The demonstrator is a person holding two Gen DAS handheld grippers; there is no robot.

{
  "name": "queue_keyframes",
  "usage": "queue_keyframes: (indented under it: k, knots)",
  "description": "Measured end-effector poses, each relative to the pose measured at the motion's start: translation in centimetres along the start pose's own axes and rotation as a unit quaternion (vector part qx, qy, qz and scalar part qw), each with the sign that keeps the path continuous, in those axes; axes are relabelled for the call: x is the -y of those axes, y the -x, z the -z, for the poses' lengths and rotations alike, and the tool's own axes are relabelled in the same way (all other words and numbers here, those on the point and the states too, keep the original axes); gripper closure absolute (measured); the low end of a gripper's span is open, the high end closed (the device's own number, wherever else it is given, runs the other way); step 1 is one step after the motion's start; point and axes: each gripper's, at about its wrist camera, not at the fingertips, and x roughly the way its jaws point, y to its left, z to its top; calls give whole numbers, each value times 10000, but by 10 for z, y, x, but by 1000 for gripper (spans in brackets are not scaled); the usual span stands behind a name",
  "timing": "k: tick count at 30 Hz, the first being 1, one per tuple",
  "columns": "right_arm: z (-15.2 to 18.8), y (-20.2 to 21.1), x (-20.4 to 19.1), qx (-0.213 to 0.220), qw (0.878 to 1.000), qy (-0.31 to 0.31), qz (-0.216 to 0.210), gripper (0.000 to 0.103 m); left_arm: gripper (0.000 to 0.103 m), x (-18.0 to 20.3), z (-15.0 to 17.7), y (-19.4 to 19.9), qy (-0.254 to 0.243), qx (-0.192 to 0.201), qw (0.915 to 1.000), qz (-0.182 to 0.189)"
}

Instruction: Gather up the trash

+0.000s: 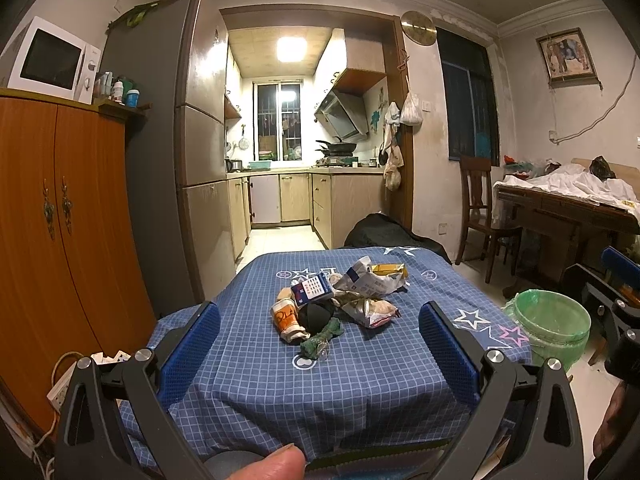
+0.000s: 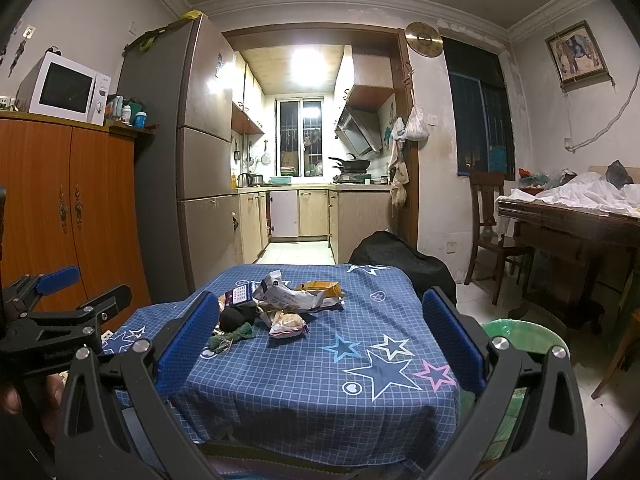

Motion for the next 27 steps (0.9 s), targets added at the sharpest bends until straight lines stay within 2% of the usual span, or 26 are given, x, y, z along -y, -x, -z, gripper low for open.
queue_keyframes:
  k: [27]
  knots:
    - [-2,-4,-3,-37,10000,82,-32,5,4,-6,-1,-5,39,-38,9999,-93]
